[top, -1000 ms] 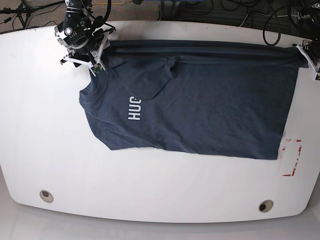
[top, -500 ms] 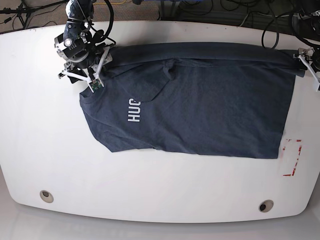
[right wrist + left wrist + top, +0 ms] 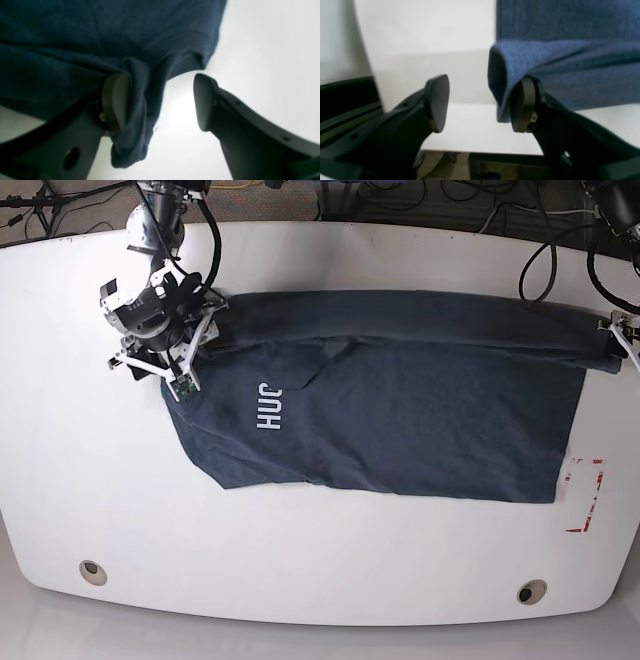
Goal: Fold the T-shirt properly
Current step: 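Open the right gripper and move it along the shirt edge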
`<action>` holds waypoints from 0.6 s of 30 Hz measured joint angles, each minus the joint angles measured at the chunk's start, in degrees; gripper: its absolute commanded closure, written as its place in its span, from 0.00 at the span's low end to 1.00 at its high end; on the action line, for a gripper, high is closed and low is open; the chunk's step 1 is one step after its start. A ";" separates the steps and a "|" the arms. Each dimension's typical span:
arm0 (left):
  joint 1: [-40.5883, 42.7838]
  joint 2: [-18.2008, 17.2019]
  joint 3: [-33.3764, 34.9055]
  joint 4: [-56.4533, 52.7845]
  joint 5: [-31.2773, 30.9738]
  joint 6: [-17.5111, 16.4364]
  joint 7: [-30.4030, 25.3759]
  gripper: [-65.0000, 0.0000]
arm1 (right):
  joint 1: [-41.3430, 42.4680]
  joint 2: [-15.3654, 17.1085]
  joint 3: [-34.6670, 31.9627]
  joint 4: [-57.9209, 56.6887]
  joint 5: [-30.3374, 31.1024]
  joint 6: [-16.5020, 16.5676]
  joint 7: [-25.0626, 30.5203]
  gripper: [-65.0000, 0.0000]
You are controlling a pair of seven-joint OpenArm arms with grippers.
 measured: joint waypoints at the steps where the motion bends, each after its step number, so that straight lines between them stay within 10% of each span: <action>1: -0.68 0.13 0.00 0.52 0.50 0.04 0.70 0.45 | 0.42 0.02 0.00 0.02 -0.02 0.00 0.07 0.40; 18: -13.73 0.31 -0.04 1.86 0.55 -1.25 4.00 0.46 | 11.87 -0.26 0.11 -2.29 0.26 -0.20 -3.56 0.40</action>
